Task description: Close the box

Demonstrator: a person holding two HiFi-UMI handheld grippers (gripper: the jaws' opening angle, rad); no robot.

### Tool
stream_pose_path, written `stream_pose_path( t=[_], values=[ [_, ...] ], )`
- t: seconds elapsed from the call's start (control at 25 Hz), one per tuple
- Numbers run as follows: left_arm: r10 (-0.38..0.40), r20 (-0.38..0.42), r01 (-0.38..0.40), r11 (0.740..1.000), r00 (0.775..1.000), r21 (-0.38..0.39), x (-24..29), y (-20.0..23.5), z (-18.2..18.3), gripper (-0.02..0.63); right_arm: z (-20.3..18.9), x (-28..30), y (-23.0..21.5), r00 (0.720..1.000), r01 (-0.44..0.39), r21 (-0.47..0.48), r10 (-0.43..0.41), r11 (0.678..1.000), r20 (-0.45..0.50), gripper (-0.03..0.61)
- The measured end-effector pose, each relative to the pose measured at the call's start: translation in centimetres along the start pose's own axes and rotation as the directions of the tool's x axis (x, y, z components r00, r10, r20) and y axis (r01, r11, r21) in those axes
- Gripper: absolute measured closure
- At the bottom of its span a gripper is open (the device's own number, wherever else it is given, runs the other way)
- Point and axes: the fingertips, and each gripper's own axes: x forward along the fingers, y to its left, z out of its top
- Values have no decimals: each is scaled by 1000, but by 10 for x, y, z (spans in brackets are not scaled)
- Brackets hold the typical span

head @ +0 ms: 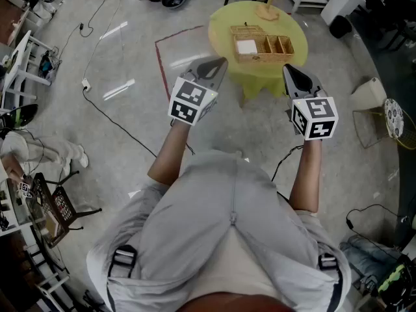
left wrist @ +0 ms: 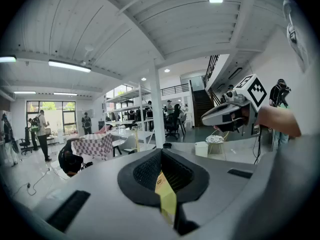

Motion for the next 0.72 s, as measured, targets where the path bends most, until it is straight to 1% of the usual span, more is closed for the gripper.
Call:
stream_pose_path(
  t=[0.36, 0.72],
  values=[
    [-11, -17, 11, 1000, 1000, 4, 14, -6, -6, 584, -4, 4, -10, 1000, -18, 10, 18, 1000, 11, 555],
    [8, -30, -8, 1000, 1000, -9, 31, -13, -6, 584, -11, 5, -31, 999, -35, 32, 35, 999, 11, 555]
  ],
)
